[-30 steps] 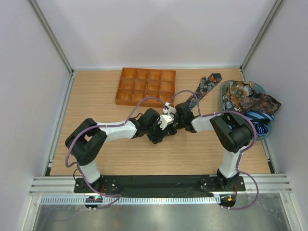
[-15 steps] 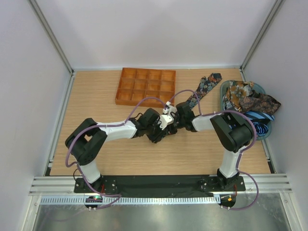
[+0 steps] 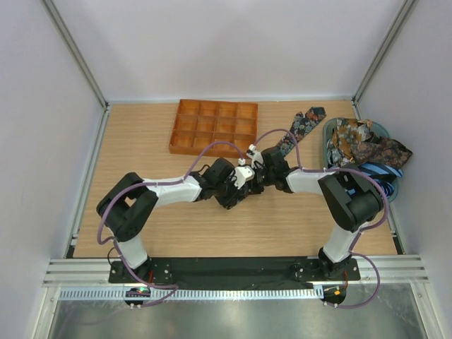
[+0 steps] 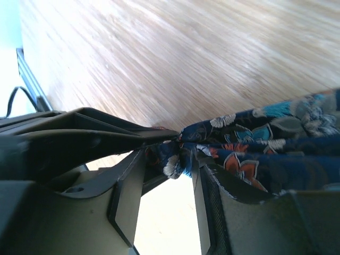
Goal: Roll the ties
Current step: Roll the tie
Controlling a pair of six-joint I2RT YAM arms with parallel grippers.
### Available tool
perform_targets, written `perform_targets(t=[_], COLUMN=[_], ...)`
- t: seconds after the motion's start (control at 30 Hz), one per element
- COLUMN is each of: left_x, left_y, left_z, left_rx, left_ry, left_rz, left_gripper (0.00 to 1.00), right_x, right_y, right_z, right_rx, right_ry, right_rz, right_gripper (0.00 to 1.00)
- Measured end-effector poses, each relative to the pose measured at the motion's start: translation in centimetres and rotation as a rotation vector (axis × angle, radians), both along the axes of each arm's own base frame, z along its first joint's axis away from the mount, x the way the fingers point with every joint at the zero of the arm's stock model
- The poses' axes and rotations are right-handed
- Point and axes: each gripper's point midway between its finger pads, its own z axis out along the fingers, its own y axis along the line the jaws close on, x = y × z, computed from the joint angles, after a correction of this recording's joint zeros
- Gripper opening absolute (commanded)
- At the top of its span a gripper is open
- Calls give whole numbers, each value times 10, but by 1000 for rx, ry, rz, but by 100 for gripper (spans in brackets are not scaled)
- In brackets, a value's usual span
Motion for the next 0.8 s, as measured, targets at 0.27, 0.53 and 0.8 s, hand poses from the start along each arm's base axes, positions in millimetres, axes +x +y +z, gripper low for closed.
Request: perform_targets(t=[0.27, 0.53, 0.8], left_x=[0, 3, 6], left_y=[-23, -13, -12], left_z=[8, 0, 0], left_rx=[-46, -24, 5], left_ry=[-40, 10, 31], left_rz=[-65, -13, 24], left_gripper=[22, 21, 21], right_x=[0, 19, 18], right_y=[-40, -85, -97], right_z=[14, 53, 52], right_rx=[-106, -157, -206], right_ry=[-59, -228, -245], right_rz=[-185, -372, -377], right_gripper=[51, 46, 46])
